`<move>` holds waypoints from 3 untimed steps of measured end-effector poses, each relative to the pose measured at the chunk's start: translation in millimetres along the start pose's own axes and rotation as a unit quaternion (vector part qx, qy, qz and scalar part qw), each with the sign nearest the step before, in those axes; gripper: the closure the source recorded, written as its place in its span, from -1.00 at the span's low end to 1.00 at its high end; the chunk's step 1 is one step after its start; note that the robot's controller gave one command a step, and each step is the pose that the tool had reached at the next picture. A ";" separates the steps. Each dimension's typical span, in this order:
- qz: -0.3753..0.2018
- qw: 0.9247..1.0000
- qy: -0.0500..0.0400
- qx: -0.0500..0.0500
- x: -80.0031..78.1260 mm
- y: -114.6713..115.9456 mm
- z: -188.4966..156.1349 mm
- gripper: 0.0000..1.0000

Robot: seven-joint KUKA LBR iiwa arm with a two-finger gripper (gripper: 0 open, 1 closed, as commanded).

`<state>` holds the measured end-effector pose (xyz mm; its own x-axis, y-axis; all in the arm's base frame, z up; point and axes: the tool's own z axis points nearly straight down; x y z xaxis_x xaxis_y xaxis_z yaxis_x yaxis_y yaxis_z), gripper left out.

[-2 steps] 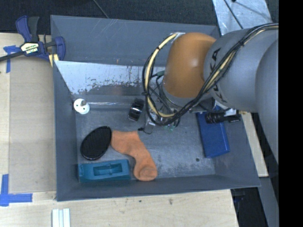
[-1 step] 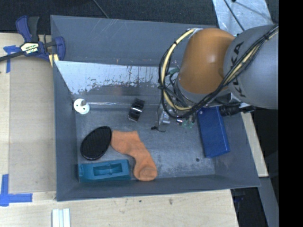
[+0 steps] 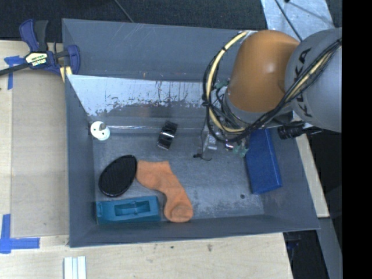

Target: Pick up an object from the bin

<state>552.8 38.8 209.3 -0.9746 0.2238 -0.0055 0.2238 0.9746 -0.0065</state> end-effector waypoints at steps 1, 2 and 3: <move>-0.003 1.000 0.000 -0.001 3.8 18.9 -4.1 1.00; -0.050 0.999 0.004 -0.001 42.1 -35.8 56.9 -1.00; -0.053 0.999 0.001 -0.003 41.1 -31.3 54.8 -1.00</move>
Offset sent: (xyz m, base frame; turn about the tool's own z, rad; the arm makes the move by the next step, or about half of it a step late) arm -0.0474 -0.0210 -0.0548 -0.1069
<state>505.9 17.0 154.5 -0.9929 0.1189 -0.0024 0.1189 0.9929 -0.0002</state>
